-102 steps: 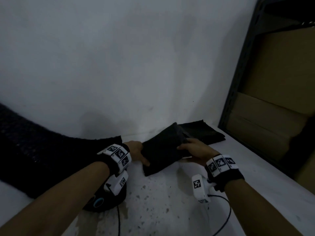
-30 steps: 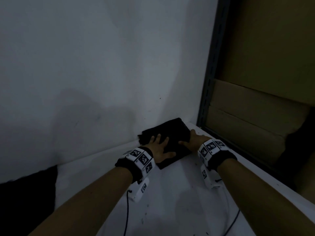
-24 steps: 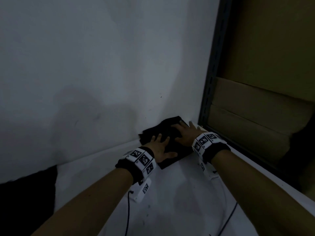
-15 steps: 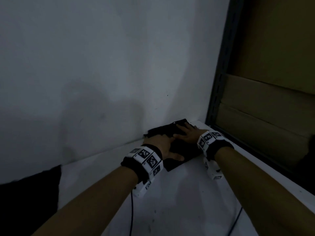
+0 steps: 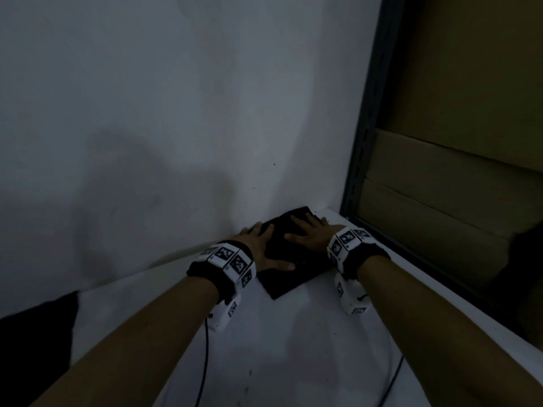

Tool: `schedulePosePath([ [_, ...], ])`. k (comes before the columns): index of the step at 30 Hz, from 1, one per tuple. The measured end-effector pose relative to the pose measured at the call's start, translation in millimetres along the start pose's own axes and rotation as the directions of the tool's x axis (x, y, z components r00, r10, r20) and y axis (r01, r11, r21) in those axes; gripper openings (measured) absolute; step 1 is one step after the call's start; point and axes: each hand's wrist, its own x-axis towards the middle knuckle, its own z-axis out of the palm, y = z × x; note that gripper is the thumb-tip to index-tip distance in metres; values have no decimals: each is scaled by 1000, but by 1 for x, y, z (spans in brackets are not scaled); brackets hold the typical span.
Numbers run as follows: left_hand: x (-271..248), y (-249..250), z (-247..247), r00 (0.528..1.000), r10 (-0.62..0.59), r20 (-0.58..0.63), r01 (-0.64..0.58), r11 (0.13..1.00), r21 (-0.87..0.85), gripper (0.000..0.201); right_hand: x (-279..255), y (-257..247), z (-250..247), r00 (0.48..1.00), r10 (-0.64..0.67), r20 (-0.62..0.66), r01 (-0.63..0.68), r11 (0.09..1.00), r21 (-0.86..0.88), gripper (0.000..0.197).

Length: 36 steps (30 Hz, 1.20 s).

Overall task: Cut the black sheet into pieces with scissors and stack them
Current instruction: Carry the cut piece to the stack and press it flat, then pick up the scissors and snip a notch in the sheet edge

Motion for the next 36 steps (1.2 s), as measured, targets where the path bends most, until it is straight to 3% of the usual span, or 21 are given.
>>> schedulePosePath([
  [7,-11,6,-2,998,-21,-55,20,999,-28,121,-39,10,7,999,27,29,-22,987,-156,75],
  [12,-48,22,-5,1000,-26,17,25,995,95,88,-62,9,10,997,49,52,-43,992,-116,73],
  [15,-80,23,-7,998,-17,57,10,994,108,78,-72,3,7,999,43,20,-41,997,-63,74],
  [19,-127,14,-17,1000,14,13,-14,999,41,81,-101,-13,-1,994,-27,-106,29,999,15,76],
  [23,-181,-3,-31,1000,-19,-24,18,999,-43,72,-137,-52,-9,987,-107,-122,105,994,-18,71],
  [28,-256,-48,-43,991,-91,-96,75,984,-159,59,-192,-121,-8,952,-272,-140,272,962,-16,43],
  [36,-383,-124,-14,942,-255,-217,190,940,-282,28,-269,-239,43,866,-499,-35,493,839,229,26],
])
